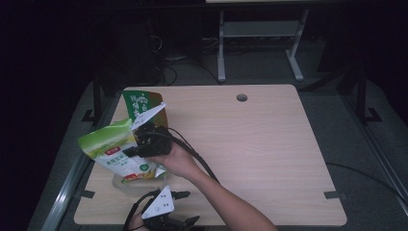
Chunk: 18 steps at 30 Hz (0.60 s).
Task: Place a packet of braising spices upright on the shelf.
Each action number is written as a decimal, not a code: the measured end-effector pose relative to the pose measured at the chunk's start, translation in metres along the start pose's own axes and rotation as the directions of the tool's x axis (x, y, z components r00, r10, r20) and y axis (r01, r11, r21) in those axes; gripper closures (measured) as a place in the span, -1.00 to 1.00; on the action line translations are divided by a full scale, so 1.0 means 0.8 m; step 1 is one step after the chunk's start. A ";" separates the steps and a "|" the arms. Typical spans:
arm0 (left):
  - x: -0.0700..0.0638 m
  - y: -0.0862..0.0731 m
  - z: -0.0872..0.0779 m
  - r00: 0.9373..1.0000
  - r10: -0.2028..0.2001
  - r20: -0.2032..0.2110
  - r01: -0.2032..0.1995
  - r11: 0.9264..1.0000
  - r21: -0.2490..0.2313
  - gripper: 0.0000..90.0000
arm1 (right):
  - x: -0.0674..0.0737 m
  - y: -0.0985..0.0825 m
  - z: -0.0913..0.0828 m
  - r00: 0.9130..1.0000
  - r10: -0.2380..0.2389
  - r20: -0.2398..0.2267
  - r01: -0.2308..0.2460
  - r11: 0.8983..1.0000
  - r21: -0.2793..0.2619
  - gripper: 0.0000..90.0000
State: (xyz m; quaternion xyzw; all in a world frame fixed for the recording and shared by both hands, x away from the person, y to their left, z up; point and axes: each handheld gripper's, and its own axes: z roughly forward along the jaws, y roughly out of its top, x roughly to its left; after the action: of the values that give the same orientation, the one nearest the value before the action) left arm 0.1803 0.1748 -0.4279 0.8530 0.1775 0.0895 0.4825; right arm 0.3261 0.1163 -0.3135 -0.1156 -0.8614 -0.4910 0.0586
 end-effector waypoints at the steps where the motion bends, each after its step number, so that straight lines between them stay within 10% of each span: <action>1: 0.000 0.000 0.000 1.000 0.000 0.000 0.000 1.000 -0.001 -0.41 | 0.000 0.000 0.002 1.000 0.004 -0.001 -0.004 1.000 0.002 0.96; 18: 0.001 -0.003 -0.002 1.000 -0.001 -0.001 0.001 1.000 -0.011 -0.42 | -0.002 -0.006 0.026 1.000 0.020 -0.021 -0.019 1.000 0.009 0.96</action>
State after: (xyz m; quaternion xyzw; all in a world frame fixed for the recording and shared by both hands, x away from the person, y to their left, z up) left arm 0.1802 0.1778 -0.4291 0.8503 0.1775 0.0906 0.4872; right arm 0.3263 0.1318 -0.3289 -0.1187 -0.8617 -0.4879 0.0729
